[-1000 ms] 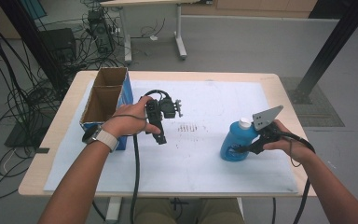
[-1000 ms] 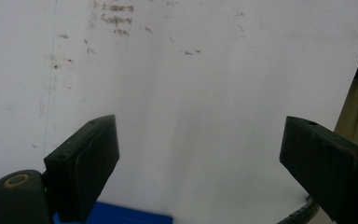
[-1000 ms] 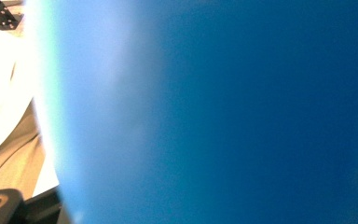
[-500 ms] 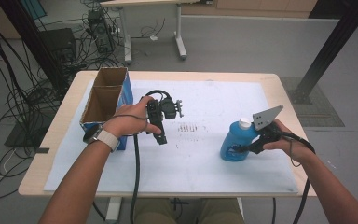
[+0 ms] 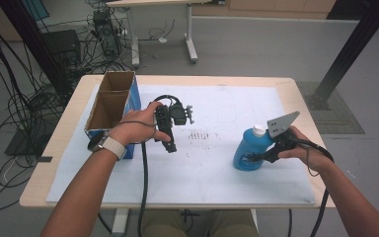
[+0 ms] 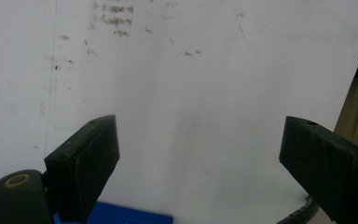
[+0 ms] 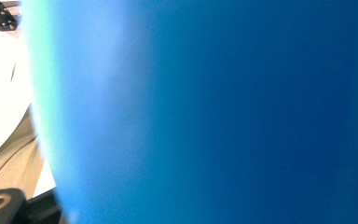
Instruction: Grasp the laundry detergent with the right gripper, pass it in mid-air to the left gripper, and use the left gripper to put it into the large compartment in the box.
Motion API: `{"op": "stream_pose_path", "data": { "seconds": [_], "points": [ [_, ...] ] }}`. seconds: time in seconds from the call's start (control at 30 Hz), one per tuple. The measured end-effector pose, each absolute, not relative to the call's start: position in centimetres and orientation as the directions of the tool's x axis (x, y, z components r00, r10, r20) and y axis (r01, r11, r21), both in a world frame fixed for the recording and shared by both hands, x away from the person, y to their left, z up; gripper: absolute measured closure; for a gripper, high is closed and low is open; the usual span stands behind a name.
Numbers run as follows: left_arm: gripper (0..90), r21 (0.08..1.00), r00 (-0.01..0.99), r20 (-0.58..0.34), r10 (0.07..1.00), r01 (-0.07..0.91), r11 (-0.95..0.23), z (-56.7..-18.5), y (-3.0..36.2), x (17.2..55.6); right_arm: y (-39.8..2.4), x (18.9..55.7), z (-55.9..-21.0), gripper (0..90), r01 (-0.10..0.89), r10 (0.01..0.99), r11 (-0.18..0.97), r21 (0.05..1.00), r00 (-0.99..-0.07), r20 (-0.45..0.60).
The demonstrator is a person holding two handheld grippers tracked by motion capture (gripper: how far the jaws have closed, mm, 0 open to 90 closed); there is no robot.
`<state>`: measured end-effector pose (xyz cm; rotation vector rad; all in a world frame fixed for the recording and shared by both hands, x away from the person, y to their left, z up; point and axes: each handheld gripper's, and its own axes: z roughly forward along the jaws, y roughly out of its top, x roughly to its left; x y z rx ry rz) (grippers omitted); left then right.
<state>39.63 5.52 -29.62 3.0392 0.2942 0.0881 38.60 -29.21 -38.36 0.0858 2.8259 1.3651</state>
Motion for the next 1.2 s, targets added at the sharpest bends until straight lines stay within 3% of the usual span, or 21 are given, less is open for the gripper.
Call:
{"op": "stream_pose_path", "data": {
  "seconds": [1.2],
  "points": [
    [12.2,0.09,0.979,0.054,0.195,0.19,-0.978,-29.52,5.62,39.61,-29.13,38.46,-38.3,43.6,0.057,0.063,0.625,0.779,-0.998,0.022]
  ]
}}
